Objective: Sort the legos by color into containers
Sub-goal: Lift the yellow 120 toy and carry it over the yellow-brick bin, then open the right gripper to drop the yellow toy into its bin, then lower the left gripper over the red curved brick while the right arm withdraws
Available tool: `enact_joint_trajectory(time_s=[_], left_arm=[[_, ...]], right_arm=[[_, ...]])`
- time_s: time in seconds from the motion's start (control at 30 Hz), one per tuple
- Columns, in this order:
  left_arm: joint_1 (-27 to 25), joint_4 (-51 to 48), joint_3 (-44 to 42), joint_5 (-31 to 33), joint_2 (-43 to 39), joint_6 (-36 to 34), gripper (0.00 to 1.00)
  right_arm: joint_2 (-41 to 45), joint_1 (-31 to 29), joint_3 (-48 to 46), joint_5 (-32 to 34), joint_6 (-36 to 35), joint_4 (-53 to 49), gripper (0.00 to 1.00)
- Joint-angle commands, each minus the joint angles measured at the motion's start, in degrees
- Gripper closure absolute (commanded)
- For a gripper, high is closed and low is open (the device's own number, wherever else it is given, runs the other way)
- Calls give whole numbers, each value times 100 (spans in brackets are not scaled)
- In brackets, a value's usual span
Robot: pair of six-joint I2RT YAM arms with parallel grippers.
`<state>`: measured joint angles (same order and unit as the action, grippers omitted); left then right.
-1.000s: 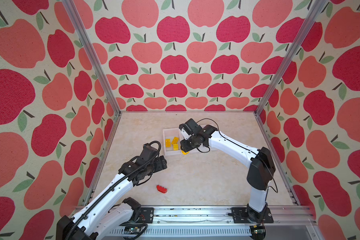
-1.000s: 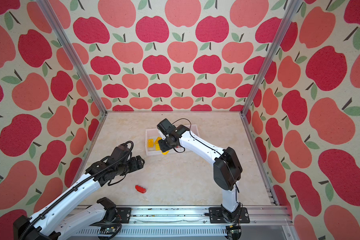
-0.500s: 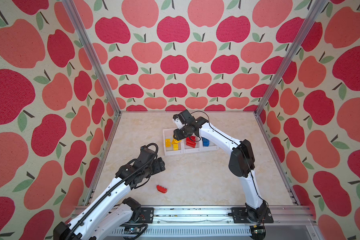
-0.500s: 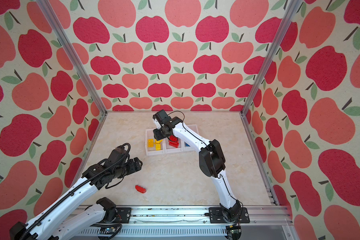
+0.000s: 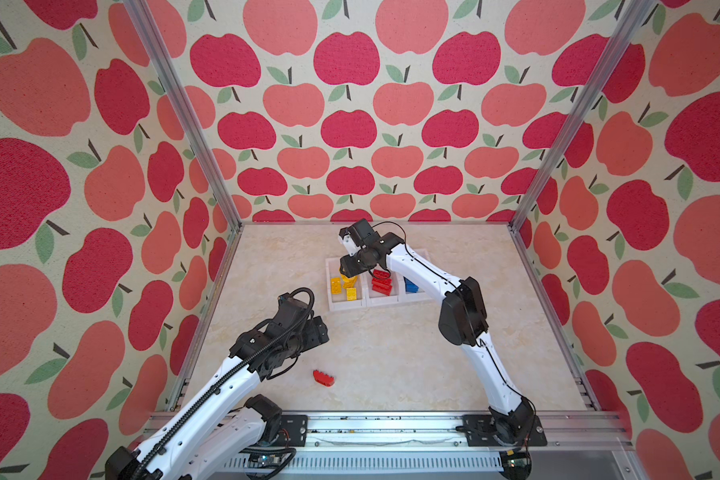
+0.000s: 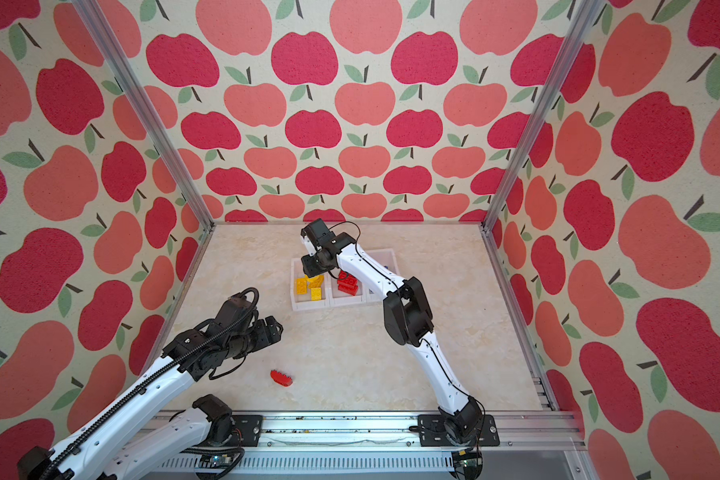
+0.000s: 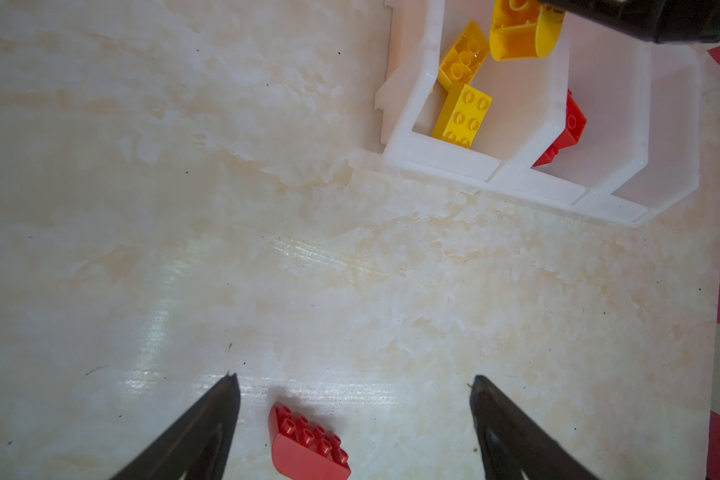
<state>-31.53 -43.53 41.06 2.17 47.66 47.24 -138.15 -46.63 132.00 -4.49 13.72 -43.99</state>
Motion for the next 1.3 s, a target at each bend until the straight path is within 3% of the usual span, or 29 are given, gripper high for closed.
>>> enact_joint_trajectory(time_s=[0.0,0.2,0.53,0.83,1.27], left_arm=[[29,-174,-89,65,-81,127,11],[33,-230,-54,15,-33,183,11],[-107,-426,-28,26,-111,736,12],[-478,-885,76,159,-22,1619,13],[-1316,-1005,-94,238,36,3519,16]], right_arm=[[-30,62,185,-46,-102,-142,48],[40,66,173,-37,-149,-176,41],[442,67,-134,-72,-220,-208,40],[1566,51,-1553,-193,-157,128,33],[3426,49,-3920,-245,-45,152,23]])
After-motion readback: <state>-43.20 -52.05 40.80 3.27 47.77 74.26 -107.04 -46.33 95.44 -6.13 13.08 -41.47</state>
